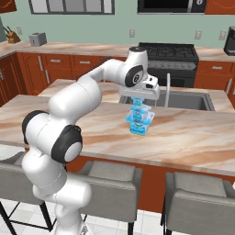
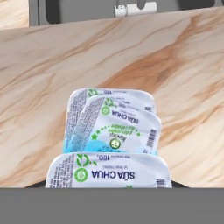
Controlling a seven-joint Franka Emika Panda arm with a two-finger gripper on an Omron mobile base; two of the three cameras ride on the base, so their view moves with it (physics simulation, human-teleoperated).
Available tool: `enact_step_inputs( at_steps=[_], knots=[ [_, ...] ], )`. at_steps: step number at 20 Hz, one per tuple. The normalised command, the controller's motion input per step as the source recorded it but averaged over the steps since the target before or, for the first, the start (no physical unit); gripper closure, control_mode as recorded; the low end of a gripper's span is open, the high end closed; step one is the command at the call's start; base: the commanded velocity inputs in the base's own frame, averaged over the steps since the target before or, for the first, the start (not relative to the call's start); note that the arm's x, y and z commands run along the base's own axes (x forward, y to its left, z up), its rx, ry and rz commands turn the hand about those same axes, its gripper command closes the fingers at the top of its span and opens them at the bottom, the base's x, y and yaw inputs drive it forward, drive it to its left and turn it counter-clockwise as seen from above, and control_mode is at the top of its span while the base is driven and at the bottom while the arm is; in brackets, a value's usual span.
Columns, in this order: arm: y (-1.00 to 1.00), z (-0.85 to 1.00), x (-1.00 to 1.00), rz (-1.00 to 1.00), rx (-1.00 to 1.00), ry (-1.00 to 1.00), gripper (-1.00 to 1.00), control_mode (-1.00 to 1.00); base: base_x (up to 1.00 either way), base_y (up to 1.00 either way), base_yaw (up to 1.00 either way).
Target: Stack the yogurt containers by placing the smaller containers on top of the larger containers.
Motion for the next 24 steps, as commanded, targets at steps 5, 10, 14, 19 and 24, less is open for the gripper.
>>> enact_step_inputs(
  at_steps=[5,10,14,19,24],
  knots=[
    [0.00,-0.12,0.00,-0.01,0.00,0.00,1.00,-1.00,0.00,0.00,0.00],
    [0.00,-0.11,0.00,-0.01,0.00,0.00,1.00,-1.00,0.00,0.00,0.00],
    [0.00,-0.11,0.00,-0.01,0.00,0.00,1.00,-1.00,0.00,0.00,0.00],
    [0.00,-0.10,0.02,-0.01,0.00,0.00,1.00,-1.00,0.00,0.00,0.00],
    [0.00,-0.07,0.04,-0.02,0.00,0.00,1.00,-1.00,0.00,0.00,0.00]
  ],
)
